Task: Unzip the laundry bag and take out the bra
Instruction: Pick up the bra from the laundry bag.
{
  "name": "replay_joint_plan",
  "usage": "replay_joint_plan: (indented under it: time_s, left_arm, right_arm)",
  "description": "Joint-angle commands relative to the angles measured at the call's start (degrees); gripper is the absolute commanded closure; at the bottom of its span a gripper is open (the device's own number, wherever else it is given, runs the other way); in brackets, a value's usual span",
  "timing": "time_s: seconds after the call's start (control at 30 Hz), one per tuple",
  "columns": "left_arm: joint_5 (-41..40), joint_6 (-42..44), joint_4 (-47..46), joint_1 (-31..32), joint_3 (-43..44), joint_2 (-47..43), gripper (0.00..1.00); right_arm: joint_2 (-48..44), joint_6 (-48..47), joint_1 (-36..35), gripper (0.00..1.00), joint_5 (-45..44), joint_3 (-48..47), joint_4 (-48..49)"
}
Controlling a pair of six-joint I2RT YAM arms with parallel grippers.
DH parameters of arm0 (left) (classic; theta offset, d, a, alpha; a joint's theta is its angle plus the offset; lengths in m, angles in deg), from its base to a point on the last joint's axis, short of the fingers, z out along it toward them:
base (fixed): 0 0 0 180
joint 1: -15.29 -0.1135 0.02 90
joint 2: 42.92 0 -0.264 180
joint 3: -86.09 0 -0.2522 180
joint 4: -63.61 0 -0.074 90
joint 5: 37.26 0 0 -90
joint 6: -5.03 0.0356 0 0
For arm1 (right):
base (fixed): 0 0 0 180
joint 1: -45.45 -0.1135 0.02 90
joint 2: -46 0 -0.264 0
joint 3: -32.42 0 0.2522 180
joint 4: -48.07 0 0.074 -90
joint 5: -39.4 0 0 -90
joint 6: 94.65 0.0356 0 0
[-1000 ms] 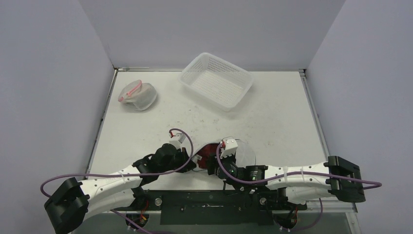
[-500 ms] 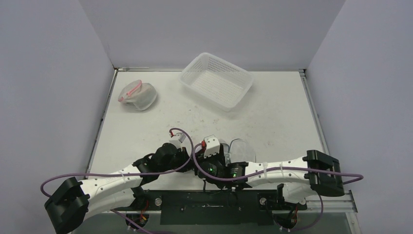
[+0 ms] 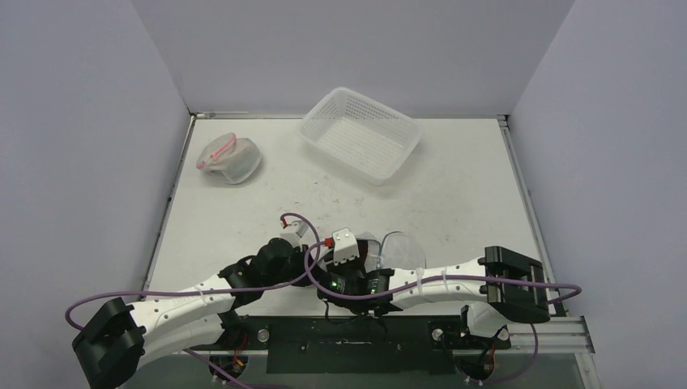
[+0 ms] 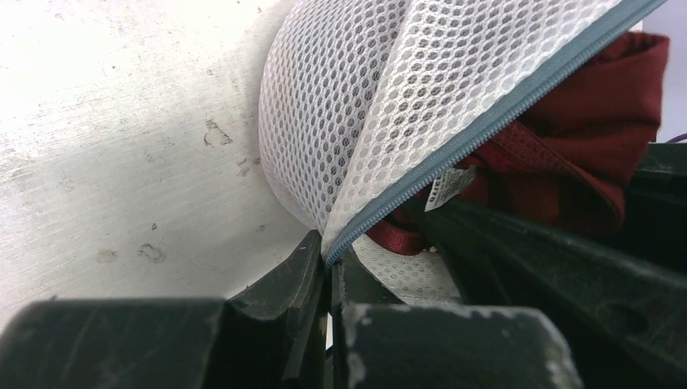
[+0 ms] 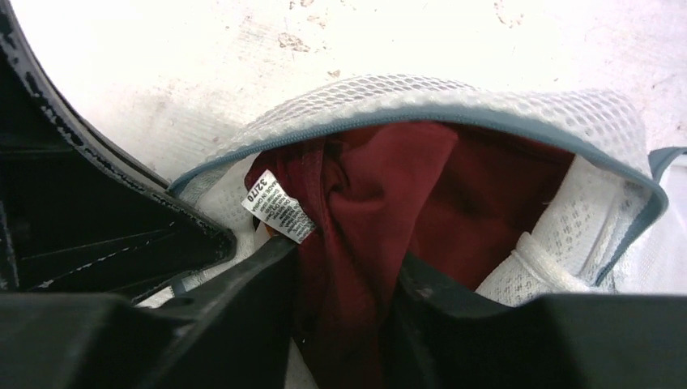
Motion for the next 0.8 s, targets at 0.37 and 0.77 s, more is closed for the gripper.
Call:
replay_joint_plan:
  time_s: [0.37,0.77]
  left_arm:
    - [-4.2,-1.1,2.8,-0.2,3.9,-2.6,1.00]
    - [-5.6,-0.8,2.8,-0.3,9.4,1.4,1.00]
  right_arm:
    - [-19.0,-6.4,0.6,0.95,4.4,10.9,11.3]
    - [-35.7,-14.3,4.9,0.95,23.6,16.2,17.0]
